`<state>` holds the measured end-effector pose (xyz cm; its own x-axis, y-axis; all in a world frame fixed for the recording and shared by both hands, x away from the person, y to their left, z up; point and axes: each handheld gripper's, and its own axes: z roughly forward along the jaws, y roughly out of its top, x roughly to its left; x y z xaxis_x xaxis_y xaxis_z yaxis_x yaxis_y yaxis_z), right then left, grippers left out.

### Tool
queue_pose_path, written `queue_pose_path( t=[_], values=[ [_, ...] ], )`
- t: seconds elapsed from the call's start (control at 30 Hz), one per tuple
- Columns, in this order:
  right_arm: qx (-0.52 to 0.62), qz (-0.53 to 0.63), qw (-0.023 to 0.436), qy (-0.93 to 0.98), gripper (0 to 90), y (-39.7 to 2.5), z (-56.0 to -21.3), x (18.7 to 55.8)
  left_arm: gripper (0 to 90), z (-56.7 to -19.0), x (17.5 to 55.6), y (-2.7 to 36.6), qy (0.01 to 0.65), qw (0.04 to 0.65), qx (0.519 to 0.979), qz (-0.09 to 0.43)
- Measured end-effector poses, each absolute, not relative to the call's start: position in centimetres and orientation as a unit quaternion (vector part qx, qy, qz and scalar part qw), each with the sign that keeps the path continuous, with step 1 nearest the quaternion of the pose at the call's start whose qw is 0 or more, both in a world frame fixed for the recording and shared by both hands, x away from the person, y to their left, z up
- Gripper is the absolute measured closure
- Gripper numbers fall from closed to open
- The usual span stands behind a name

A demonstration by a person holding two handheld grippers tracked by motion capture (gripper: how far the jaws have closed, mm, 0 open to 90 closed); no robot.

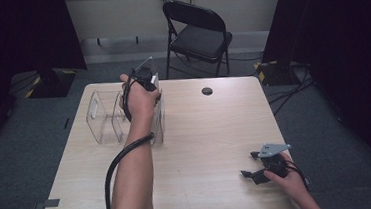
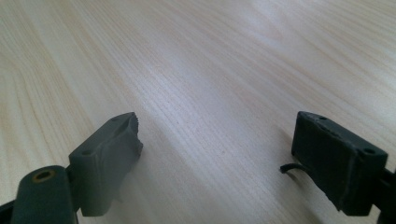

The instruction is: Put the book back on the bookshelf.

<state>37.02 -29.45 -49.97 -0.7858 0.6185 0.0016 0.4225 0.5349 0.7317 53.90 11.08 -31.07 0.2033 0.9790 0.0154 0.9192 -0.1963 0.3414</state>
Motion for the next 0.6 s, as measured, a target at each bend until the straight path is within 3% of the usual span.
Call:
queue_pose_path(
  t=[0.6],
  values=[
    [0.300, 0.377, 0.130, 0.867, 14.0, -29.5, -50.0, 37.0, 44.6, -30.6, 52.3, 12.0, 0.623, 0.152, 0.761, 0.094]
  ],
)
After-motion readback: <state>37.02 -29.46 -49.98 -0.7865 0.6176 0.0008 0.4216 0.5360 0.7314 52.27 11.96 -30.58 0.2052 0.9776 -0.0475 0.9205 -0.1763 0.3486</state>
